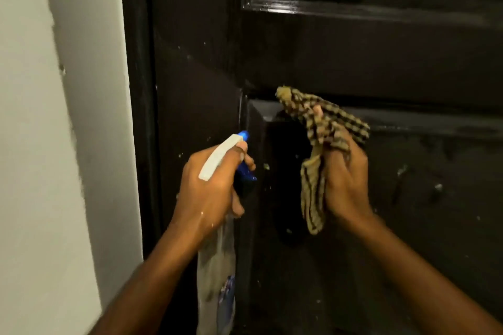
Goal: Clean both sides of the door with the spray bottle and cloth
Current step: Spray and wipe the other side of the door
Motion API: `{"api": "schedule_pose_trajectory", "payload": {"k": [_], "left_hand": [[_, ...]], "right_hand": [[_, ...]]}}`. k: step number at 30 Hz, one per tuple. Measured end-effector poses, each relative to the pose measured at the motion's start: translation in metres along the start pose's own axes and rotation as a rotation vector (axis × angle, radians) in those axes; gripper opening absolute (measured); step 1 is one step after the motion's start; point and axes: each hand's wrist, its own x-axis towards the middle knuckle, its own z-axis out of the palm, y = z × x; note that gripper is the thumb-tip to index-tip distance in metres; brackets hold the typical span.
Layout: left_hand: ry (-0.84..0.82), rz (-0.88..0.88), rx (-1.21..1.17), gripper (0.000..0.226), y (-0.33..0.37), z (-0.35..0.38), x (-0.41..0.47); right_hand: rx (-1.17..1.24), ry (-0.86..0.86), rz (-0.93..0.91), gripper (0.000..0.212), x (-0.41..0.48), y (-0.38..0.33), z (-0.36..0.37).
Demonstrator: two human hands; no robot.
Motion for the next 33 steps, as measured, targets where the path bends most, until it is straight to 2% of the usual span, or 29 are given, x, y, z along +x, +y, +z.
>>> {"api": "schedule_pose_trajectory", "payload": {"k": [1,3,7,11,14,18,23,26,29,33], "left_hand": [[0.004,0.018,-0.007,0.043,-0.007,0.000,-0.009],[0.033,0.049,-0.032,0.041,-0.019,0.001,-0.031],[0.048,0.084,-0.017,0.037,-0.021,0.002,-0.085],[0.063,0.055,-0.012,0.039,0.002,0.010,-0.140],[0.071,0.017,-0.012,0.036,0.020,0.021,-0.176],[0.070,-0.014,-0.047,0.037,0.034,0.037,-0.208],[0.015,-0.052,-0.075,0.037,0.017,0.069,-0.213],[-0.051,-0.091,-0.066,0.038,-0.006,0.102,-0.186],[-0.106,-0.122,-0.071,0.040,-0.016,0.133,-0.139],[-0.167,-0.123,-0.080,0.036,-0.010,0.168,-0.108]], "right_hand": [[0.099,0.070,0.073,0.022,-0.001,-0.008,0.000],[0.261,0.149,0.211,0.017,0.002,-0.017,-0.002],[0.596,0.203,0.505,0.043,-0.017,-0.037,-0.019],[0.789,0.339,0.891,0.052,-0.077,-0.066,-0.053],[0.905,0.381,1.061,0.063,-0.119,-0.088,-0.086],[0.920,0.511,1.007,0.067,-0.142,-0.108,-0.122],[0.814,0.615,0.874,0.061,-0.136,-0.082,-0.149],[0.745,0.660,0.705,0.058,-0.124,-0.042,-0.162],[0.661,0.844,0.522,0.054,-0.095,0.002,-0.177],[0.519,0.921,0.398,0.031,-0.086,0.024,-0.200]]}}
